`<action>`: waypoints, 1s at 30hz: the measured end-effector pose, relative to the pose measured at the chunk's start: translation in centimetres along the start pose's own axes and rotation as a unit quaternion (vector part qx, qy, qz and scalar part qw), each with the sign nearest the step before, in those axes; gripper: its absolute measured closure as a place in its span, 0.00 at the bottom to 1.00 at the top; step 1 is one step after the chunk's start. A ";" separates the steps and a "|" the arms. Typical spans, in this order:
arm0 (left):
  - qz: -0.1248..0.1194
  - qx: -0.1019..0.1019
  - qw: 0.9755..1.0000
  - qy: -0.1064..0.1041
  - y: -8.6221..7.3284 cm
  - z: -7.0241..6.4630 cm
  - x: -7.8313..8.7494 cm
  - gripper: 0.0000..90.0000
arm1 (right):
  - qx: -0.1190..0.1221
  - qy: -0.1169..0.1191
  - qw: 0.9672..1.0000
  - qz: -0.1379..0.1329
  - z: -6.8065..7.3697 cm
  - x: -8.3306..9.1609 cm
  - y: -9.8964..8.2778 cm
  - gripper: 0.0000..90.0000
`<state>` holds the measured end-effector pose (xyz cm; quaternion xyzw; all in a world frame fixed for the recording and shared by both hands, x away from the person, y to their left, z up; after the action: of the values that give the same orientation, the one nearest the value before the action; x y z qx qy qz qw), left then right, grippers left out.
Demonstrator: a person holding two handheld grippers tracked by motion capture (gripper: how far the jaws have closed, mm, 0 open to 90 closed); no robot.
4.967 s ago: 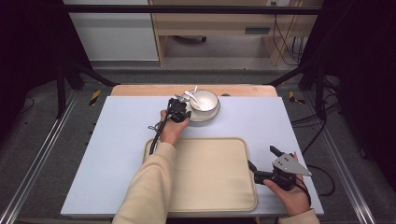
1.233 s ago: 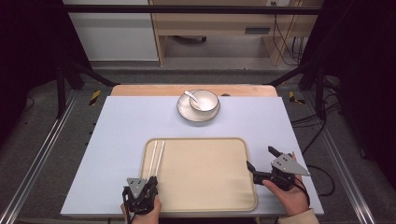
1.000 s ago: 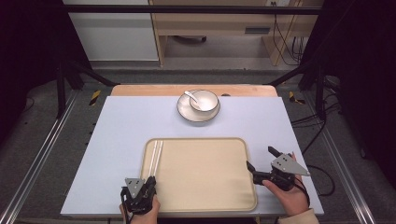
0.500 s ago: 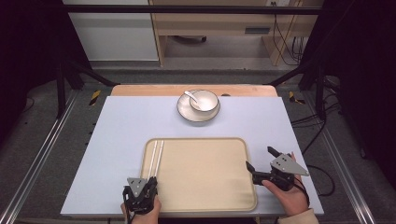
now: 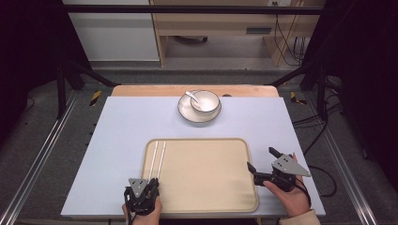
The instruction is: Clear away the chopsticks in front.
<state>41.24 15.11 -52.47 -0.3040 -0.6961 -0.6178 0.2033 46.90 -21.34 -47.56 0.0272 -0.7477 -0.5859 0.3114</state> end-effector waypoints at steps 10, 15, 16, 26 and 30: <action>-0.034 -0.073 0.997 -0.018 5.8 -0.5 0.5 0.75 | -0.006 -0.001 1.000 0.002 -0.2 -0.1 -0.1 0.07; -0.046 -0.134 0.989 -0.038 10.1 0.4 -0.9 0.63 | -0.013 -0.002 1.000 0.004 -0.5 -0.2 -0.3 0.06; -0.044 -0.149 0.987 -0.041 10.8 0.7 -1.2 0.61 | -0.015 -0.003 1.000 0.004 -0.6 -0.2 -0.3 0.06; -0.086 -0.215 0.964 -0.128 13.7 6.0 -1.7 0.27 | -0.031 0.008 0.999 -0.020 -1.0 0.1 0.2 0.05; -0.114 -0.209 0.958 -0.163 13.3 8.3 -1.1 0.13 | -0.035 -0.003 0.999 -0.024 -1.3 0.0 0.3 0.05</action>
<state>51.80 23.76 -44.64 -0.3547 -0.6055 -0.7105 -0.0526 47.63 -22.41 -47.16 0.0324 -0.7265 -0.6193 0.2960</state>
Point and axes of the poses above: each handheld gripper's, and its own axes: x roughly backward along the jaws, y roughly out of its top, z roughly to its left, the point moved 7 cm from there along -x, roughly forward along the jaws, and after that the axes turned 8 degrees about z, right-handed, at the moved point
